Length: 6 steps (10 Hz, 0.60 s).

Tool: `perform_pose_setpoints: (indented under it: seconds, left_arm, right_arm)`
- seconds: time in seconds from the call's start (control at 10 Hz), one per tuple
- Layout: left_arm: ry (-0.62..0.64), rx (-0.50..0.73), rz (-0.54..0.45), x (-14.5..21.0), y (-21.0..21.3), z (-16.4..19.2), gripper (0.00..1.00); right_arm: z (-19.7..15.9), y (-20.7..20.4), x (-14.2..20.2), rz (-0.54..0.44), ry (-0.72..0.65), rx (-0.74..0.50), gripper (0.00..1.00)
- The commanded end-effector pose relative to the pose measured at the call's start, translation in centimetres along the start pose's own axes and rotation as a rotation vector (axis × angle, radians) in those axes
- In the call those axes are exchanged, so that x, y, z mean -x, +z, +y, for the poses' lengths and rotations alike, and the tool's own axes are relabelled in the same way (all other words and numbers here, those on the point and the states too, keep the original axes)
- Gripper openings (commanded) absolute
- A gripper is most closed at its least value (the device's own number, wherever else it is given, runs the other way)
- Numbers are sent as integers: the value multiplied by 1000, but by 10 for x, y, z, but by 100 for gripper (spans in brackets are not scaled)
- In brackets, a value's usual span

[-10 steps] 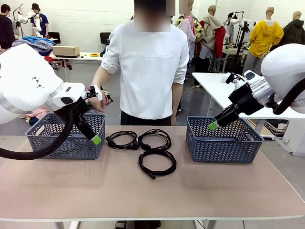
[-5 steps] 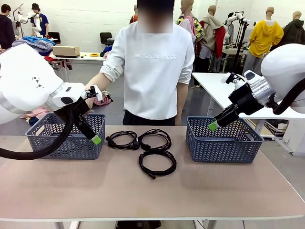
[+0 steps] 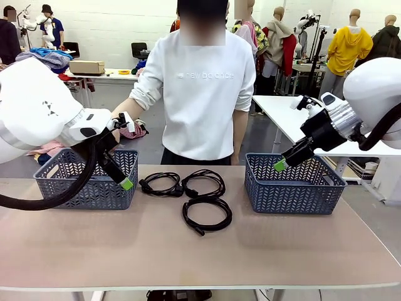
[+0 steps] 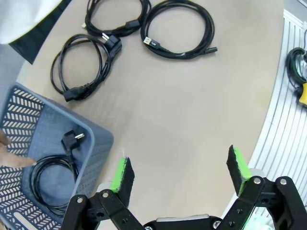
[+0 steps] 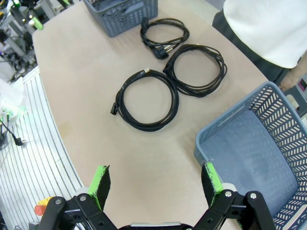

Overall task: Organize the cables according to human instructions.
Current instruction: Pick up a bundle of cables and place it in the basket indicated by the human.

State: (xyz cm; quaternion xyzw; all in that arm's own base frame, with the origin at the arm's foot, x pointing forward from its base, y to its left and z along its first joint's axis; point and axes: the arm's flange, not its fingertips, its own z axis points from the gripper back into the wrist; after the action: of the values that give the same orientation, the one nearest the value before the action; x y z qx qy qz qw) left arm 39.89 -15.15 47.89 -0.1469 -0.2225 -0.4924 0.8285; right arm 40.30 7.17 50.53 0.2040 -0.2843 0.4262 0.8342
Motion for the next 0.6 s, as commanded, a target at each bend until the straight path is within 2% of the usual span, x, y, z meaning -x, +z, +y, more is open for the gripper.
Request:
perform_pose_setpoints:
  seconds: [0.0, 0.2, 0.5]
  left_arm:
    - [3, 0, 2, -1, 1, 2, 100]
    - [0, 0, 0, 0, 0, 0, 100]
    - [-165, -26, 141, -57, -12, 16, 100]
  right_arm:
    - [-2, 0, -1, -27, 10, -16, 100]
    - [-2, 0, -1, -27, 10, -16, 100]
    - [-2, 0, -1, -27, 10, -16, 100]
